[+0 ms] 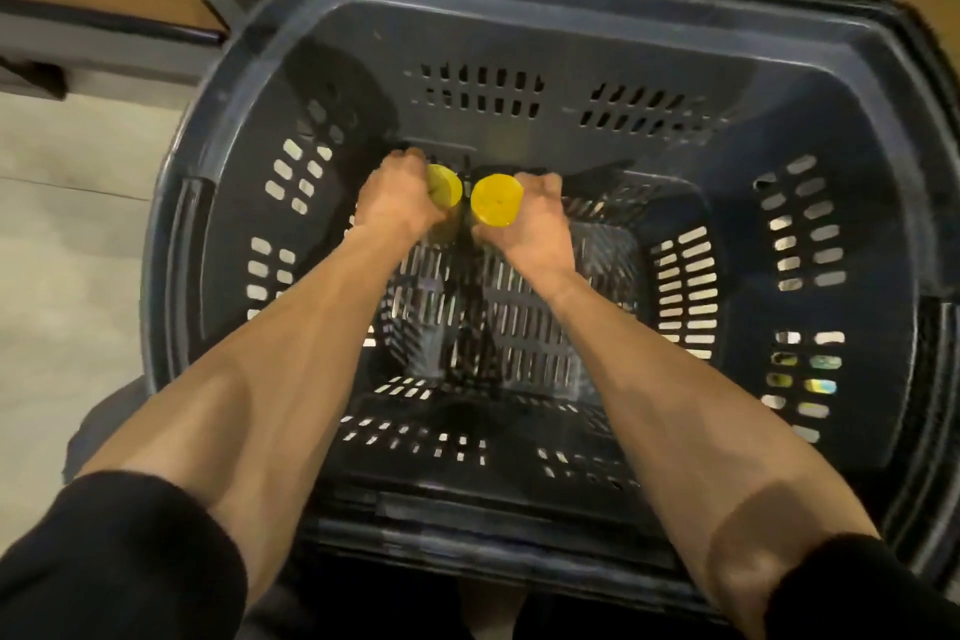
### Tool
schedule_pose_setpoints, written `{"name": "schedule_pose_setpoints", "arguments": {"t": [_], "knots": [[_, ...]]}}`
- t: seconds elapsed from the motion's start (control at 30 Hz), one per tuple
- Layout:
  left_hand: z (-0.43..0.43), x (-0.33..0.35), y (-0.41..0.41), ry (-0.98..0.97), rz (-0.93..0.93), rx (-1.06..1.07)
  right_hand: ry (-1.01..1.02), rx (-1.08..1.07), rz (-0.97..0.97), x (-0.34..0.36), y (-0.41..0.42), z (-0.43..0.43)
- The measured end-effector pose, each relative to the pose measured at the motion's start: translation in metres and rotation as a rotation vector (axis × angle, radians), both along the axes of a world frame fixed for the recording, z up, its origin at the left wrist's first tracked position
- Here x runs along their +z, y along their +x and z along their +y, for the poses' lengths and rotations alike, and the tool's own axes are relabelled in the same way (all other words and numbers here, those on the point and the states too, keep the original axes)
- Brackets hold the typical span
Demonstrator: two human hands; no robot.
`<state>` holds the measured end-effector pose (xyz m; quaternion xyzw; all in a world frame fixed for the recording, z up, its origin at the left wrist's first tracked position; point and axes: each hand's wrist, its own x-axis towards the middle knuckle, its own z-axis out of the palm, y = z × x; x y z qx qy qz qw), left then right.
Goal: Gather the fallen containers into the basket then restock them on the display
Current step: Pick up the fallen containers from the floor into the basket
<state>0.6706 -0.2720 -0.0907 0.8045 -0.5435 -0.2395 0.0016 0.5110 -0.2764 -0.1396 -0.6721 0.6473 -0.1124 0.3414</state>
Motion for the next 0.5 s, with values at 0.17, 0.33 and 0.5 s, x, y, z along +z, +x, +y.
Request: {"name": "schedule_pose_setpoints", "arguments": {"t": [0.17,0.33,0.5], "knots": [[0.002,-0.002,0.001,-0.017,-0.012,0.026,0.015,-0.042,-0.020,-0.002,0.007,-0.003],[0.002,-0.003,0.004,-0.026,0.000,0.037,0.033,-0.045,-0.032,0.001,0.015,-0.003],[0.004,-0.005,0.011,0.016,0.014,0.002,0.042,-0.059,-0.054,0.000,0.019,-0.001]]}}
